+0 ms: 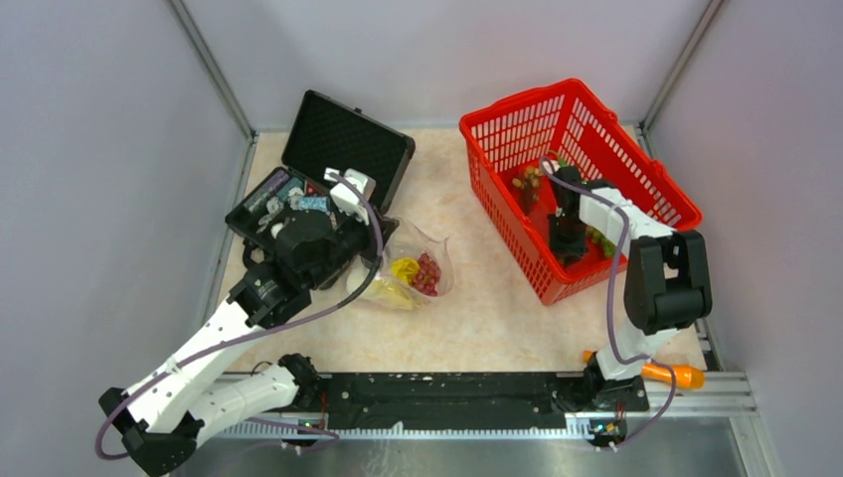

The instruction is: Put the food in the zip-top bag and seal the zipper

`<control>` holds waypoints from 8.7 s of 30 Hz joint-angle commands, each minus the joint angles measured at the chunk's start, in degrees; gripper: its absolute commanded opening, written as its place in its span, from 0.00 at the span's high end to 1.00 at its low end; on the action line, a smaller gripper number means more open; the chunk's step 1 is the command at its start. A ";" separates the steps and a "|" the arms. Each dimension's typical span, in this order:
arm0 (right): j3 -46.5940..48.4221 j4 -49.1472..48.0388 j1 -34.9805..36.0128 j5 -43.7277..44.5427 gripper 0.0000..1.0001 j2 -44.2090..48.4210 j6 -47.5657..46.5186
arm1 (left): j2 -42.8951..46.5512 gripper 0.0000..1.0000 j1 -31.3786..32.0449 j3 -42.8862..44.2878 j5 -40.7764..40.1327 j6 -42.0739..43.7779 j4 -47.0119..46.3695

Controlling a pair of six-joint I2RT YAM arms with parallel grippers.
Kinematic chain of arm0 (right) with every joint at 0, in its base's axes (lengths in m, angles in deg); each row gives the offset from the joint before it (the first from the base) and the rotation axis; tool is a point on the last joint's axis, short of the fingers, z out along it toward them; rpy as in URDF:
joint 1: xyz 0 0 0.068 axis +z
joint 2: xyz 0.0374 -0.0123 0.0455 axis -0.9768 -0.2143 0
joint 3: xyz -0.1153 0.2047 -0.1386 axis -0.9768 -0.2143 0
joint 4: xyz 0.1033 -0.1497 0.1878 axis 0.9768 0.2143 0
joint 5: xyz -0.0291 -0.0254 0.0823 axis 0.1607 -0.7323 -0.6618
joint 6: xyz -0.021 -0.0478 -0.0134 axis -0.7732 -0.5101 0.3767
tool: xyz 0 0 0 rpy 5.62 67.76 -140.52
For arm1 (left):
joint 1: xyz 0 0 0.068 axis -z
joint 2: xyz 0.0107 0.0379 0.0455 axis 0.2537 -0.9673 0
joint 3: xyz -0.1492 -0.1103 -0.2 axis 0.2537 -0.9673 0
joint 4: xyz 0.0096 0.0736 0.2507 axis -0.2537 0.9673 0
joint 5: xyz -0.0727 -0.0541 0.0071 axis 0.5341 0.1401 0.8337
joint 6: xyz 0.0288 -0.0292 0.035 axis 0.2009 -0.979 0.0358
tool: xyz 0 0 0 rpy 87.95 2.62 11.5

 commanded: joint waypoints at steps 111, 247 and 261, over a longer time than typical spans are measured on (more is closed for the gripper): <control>-1.48 -16.64 -2.85 0.02 0.63 10.35 -6.47 | 0.21 1.00 -0.18 -8.26 -5.08 -6.10 -3.42; 17.65 -28.30 44.50 -14.61 0.39 1.60 6.31 | 7.33 1.00 -0.26 -9.06 -7.29 -18.80 -10.63; 0.98 -72.12 41.52 -38.92 0.39 5.63 18.74 | 7.56 1.00 -0.26 -9.62 -6.04 -19.28 -11.50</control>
